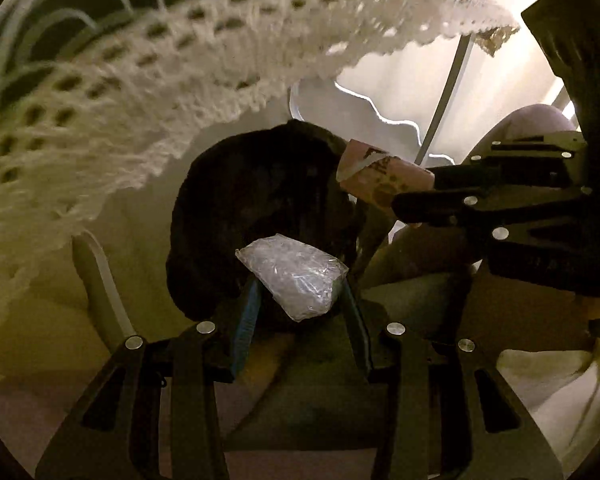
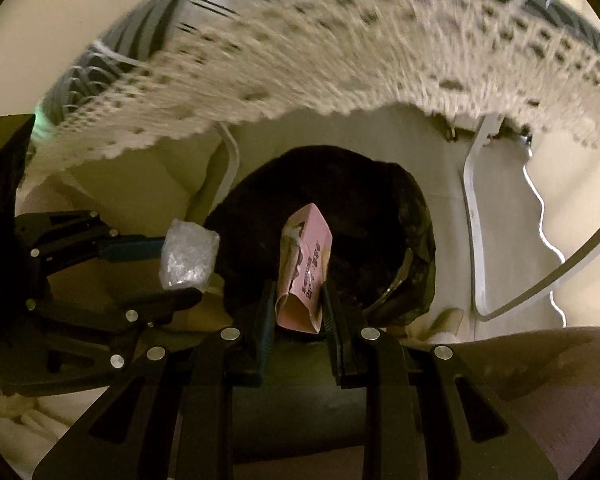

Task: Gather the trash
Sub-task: 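Lower both tools under the table and release items into the black bin, then raise both empty tools back above the table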

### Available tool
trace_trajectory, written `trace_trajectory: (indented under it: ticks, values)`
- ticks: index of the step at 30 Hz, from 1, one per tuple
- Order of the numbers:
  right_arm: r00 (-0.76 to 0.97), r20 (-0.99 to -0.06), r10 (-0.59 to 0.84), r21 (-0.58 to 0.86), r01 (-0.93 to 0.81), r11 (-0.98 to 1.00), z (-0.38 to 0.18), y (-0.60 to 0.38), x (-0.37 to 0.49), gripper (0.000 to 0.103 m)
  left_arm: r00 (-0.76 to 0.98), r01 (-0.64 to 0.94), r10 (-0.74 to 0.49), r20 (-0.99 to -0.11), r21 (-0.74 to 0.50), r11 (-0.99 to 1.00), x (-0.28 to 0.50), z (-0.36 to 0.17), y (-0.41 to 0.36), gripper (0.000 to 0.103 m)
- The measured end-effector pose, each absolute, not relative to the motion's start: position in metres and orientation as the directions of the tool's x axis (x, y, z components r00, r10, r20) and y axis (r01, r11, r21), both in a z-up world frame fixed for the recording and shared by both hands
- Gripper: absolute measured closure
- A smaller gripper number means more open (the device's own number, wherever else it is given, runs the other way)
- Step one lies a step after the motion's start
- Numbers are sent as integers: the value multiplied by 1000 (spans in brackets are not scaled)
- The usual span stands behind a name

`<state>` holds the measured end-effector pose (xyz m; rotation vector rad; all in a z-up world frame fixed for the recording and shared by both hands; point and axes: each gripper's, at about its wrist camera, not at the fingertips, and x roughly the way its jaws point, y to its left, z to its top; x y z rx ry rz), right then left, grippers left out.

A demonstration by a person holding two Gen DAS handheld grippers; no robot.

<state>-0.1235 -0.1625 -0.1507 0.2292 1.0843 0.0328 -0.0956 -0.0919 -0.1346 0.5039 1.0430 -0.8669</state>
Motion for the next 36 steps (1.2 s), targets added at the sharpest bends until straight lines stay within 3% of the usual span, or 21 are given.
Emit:
trace_trajectory:
  ticks: [5, 8, 10, 14, 20, 36]
  values:
    - [462, -877, 134, 199, 97, 975, -160, -169, -114, 79, 225, 810, -376, -899, -41, 585, -89, -142, -94, 58]
    - [463, -878, 123, 194, 109, 975, -162, -170, -112, 75, 243, 808, -388, -889, -36, 588, -87, -140, -94, 39]
    - [464, -879, 111, 187, 122, 975, -160, -172, -113, 53, 253, 805, -404, -879, -40, 592, -87, -137, -91, 23]
    - [481, -874, 69, 150, 133, 980, -154, -176, -119, 31, 251, 800, -428, -868, -63, 596, -89, -130, -89, 11]
    - [516, -855, 62, 148, 126, 981, -140, -175, -133, 19, 257, 804, -449, -856, -68, 590, -102, -119, -86, 9]
    - [634, -773, 34, 119, 91, 989, -79, -162, -180, 16, 365, 788, -483, -796, -12, 615, -140, -79, -50, 7]
